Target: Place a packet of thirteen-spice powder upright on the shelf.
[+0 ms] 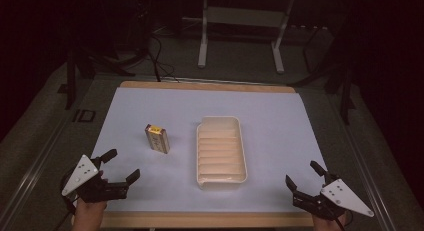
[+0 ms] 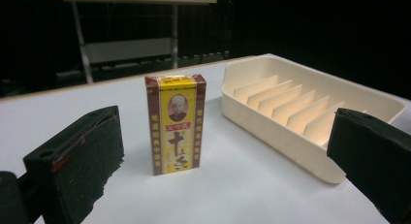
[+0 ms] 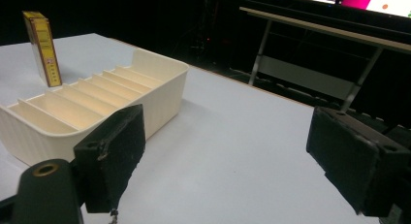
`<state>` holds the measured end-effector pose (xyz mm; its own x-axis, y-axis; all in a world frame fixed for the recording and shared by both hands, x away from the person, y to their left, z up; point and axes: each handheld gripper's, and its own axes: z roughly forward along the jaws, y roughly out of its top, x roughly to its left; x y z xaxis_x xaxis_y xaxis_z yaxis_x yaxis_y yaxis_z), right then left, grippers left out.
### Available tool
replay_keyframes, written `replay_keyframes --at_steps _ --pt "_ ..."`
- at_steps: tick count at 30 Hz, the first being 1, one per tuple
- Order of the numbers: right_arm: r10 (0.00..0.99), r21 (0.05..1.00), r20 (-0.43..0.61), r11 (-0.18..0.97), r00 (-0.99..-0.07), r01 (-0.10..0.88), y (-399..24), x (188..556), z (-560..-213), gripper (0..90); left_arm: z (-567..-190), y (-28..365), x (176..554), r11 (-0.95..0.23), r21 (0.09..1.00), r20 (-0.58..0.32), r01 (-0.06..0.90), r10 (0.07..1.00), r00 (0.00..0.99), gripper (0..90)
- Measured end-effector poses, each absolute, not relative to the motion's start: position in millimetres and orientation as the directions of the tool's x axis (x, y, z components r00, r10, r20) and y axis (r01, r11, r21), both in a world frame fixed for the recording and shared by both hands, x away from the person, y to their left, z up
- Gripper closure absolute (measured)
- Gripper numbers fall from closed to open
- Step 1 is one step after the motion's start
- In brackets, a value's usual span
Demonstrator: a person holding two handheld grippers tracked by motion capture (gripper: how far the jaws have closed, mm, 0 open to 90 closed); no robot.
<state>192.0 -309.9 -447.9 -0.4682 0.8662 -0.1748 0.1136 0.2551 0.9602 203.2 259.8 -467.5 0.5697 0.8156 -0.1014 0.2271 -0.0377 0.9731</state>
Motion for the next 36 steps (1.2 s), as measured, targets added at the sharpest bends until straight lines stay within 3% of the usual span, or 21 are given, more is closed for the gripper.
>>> replay_keyframes --at_steps 4,17,24,29,36 --pt "0.861 0.959 -0.173 0.259 -0.478 0.118 -308.8 193.2 -448.7 14.0 -465.5 262.8 208.0 -0.035 0.963 -0.137 0.266 0.788 0.600 0.0" --pt "0.848 0.952 -0.159 0.267 -0.505 0.148 -306.7 196.6 -451.9 14.0 -451.3 261.5 221.5 -0.207 0.905 -0.142 0.372 0.678 0.721 0.0" --pt "0.842 0.948 -0.168 0.280 -0.513 0.149 -303.9 196.0 -452.5 14.0 -443.2 262.1 230.1 -0.283 0.841 -0.150 0.461 0.697 0.702 0.0" --pt "0.843 0.946 -0.170 0.284 -0.510 0.154 -303.4 195.9 -452.9 14.0 -431.3 254.4 226.3 -0.304 0.848 -0.115 0.434 0.694 0.711 0.0" --pt "0.838 0.944 -0.178 0.293 -0.517 0.150 -302.5 196.0 -453.2 13.9 -411.5 240.2 229.6 -0.421 0.736 -0.120 0.530 0.689 0.715 0.0"
